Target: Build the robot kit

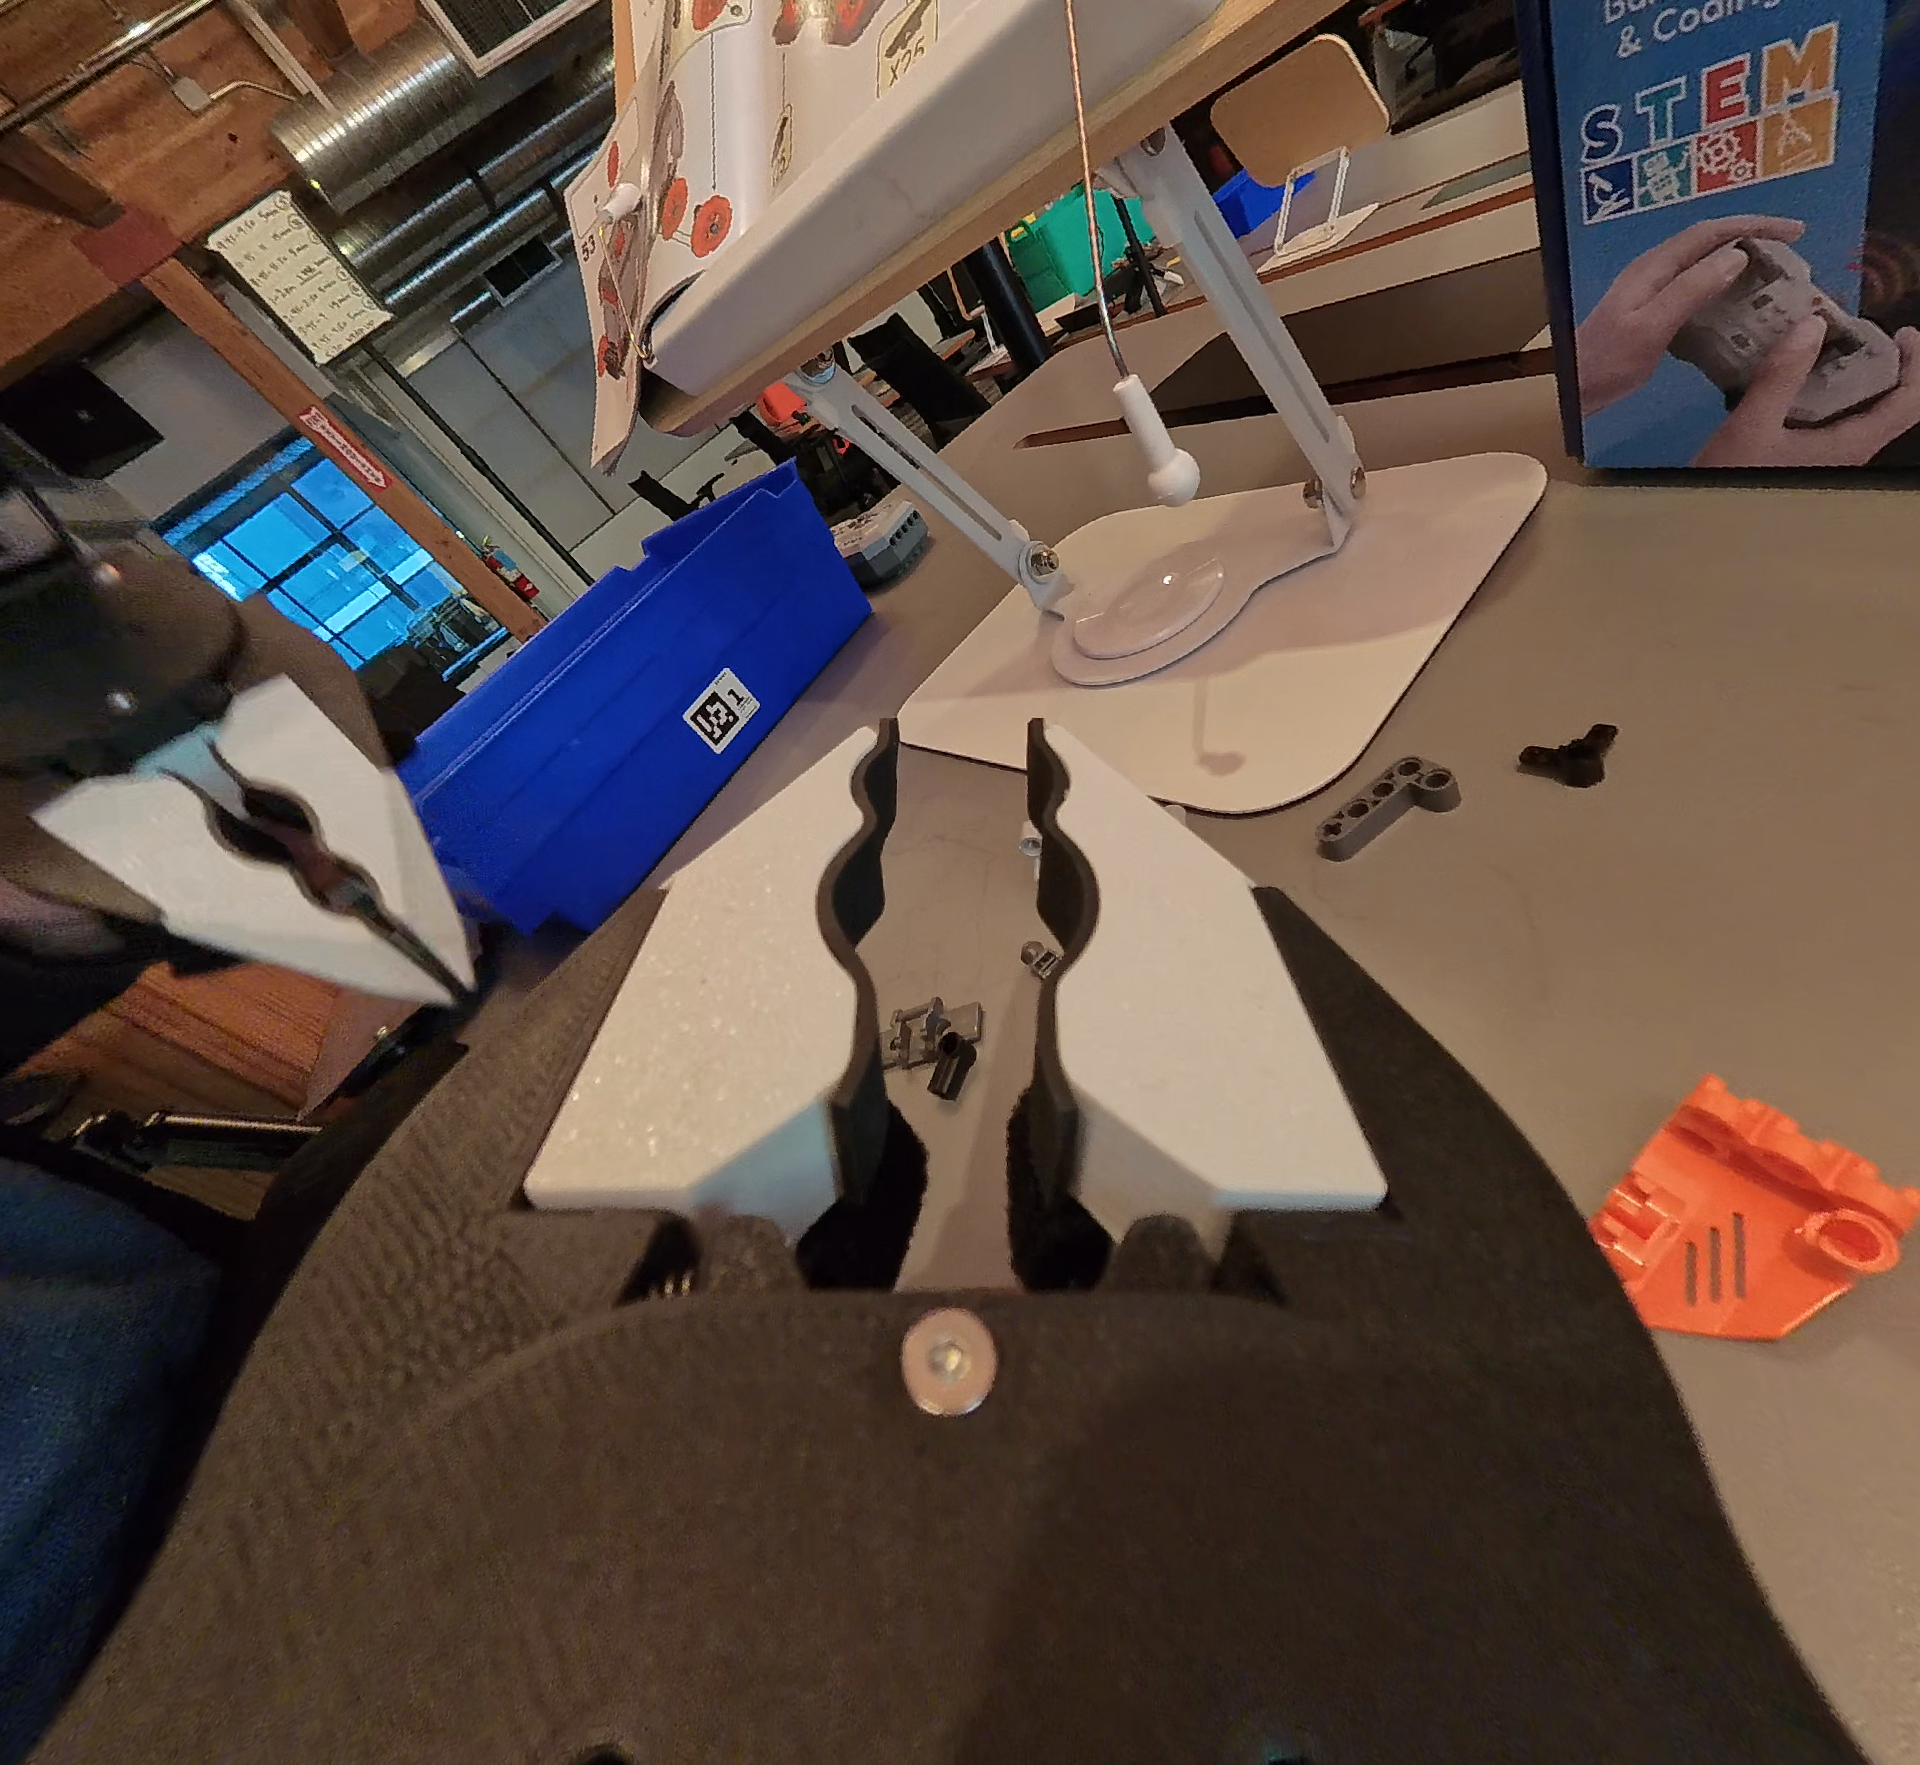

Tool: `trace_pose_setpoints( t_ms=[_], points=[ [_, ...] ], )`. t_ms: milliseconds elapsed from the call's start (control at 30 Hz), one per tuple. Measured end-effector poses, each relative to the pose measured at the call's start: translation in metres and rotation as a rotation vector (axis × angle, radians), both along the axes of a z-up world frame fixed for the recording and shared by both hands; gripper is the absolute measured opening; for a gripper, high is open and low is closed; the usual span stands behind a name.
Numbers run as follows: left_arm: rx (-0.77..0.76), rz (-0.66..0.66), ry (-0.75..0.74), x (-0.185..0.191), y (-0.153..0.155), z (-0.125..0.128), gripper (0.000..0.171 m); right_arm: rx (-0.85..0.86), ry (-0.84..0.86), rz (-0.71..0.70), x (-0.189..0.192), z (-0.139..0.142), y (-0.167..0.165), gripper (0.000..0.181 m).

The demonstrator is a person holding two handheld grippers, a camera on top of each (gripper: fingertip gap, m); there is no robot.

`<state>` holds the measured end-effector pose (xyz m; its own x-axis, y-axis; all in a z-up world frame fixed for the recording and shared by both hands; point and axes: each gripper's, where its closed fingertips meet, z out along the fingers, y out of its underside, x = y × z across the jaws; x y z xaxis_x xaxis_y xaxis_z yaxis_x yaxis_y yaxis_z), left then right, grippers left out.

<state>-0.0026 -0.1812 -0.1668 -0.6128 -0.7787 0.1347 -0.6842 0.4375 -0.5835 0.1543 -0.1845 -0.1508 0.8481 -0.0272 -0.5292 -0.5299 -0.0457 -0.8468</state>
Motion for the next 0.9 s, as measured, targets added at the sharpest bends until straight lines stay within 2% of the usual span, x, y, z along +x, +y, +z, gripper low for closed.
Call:
trace_pose_setpoints(
  t_ms=[100,167,233,367,467,567,667,767,867,900],
  points=[
    [-0.013,0.057,-0.090,-0.002,0.031,0.041,0.000,0.003,0.001,0.000,0.000,0.000,0.000,0.022],
    [0.038,0.147,-0.125,-0.005,0.073,0.060,0.003,0.003,0.002,0.001,0.000,0.000,0.000,0.022],
    [0.122,0.260,-0.144,-0.010,0.130,0.070,0.010,0.001,0.000,0.002,0.000,0.000,0.000,0.022],
    [0.264,0.496,-0.095,-0.029,0.247,0.059,0.019,0.002,-0.001,0.001,0.000,0.000,0.000,0.022],
    [0.216,0.594,-0.046,-0.031,0.298,0.035,0.023,0.005,-0.002,0.000,0.000,0.001,0.000,0.022],
    [0.204,0.616,0.064,-0.028,0.322,0.002,0.040,0.010,-0.005,-0.003,0.000,0.001,-0.001,0.022],
    [0.254,0.570,0.140,-0.021,0.334,-0.030,0.039,0.016,-0.005,-0.006,0.000,0.002,-0.001,0.022],
    [0.327,0.467,0.228,-0.022,0.336,-0.060,0.039,0.017,-0.006,-0.007,0.000,0.003,-0.001,0.022],
    [0.304,0.472,0.234,-0.018,0.337,-0.067,0.029,0.022,-0.006,-0.010,0.001,0.003,-0.002,0.022],
    [0.299,0.476,0.229,-0.018,0.338,-0.067,0.021,0.023,-0.006,-0.010,0.001,0.003,-0.002,0.022]
  ],
)
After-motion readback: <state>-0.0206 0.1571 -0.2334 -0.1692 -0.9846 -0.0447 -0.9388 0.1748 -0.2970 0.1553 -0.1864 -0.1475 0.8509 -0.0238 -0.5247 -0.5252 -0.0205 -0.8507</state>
